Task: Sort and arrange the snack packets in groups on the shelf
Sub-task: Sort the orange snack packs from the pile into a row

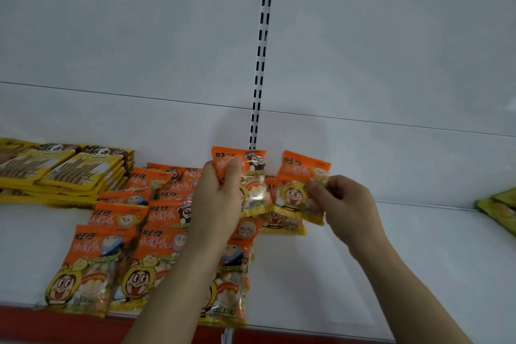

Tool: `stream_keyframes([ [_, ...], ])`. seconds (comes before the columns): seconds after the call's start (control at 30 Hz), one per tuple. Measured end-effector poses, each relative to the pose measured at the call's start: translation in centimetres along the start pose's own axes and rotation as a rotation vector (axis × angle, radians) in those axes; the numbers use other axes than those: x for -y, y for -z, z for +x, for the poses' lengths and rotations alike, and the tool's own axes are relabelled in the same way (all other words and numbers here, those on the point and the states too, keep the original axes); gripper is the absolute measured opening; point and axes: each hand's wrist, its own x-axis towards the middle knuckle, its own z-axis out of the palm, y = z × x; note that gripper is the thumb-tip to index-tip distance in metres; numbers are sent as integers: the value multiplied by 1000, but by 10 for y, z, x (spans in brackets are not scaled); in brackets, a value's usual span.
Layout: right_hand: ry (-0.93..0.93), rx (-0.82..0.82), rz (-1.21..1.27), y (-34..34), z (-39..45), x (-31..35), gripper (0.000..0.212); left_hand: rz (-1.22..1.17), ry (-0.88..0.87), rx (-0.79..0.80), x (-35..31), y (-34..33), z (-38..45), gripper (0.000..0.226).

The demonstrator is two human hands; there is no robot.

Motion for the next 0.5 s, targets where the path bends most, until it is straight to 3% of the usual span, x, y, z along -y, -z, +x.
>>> stream_keyframes([
  [0.1,-76,82,-173,-4,7,-20,32,-64,28,-76,1,9,4,31],
  [0.27,-24,151,-476,-34,10,-32,32,-51,16,-15,3,10,1,30],
  [0.37,-35,119,-473,-39,8,-36,36,-40,31,27,5,7,-3,27],
  [0.5,-12,-10,-273,-24,-4,-22,34,-8,-12,86,8,0,-10,28],
])
